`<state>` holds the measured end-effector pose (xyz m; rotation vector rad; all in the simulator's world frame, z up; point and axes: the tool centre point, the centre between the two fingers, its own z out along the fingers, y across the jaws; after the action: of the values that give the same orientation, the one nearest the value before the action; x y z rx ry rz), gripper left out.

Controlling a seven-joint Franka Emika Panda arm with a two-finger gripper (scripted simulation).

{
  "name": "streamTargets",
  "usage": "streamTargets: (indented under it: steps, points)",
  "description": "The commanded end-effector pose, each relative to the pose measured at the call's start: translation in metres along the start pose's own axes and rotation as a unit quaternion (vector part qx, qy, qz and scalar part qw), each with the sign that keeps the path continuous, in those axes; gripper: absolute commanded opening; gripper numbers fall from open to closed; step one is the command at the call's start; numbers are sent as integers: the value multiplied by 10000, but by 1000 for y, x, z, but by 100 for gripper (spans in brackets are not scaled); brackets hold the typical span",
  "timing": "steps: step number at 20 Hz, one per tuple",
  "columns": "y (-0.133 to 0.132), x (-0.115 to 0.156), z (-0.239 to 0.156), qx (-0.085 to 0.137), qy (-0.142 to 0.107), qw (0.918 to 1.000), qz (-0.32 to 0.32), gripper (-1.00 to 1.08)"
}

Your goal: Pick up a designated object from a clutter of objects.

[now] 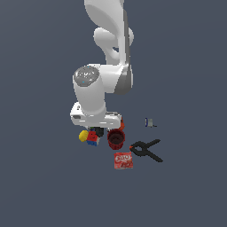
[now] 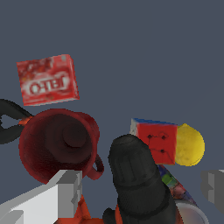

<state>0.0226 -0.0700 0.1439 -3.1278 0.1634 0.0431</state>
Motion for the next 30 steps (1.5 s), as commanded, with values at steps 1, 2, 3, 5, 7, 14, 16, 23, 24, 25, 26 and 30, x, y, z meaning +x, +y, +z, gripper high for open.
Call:
streamTargets:
  steps: [1,2,3,5,7,14,16,23,24,25,26,30]
  points:
    - [12,2,18,-3,49,9999,129,100]
    - [16,2,25,-6,63,9998,172,100]
    - [20,2,30,-9,75,9997,212,100]
    - [27,3,40,-15,97,9996,282,100]
    - [32,2,48,-21,115,9994,337,100]
    - [40,2,60,-33,141,9990,422,100]
    - [40,2,59,-33,138,9990,420,100]
    - [40,2,80,-33,139,9990,422,100]
    - [40,2,86,-33,139,9990,422,100]
    - [40,2,91,-33,139,9990,422,100]
    - [40,2,96,-33,139,9990,422,100]
    - [41,2,108,-33,141,9990,423,100]
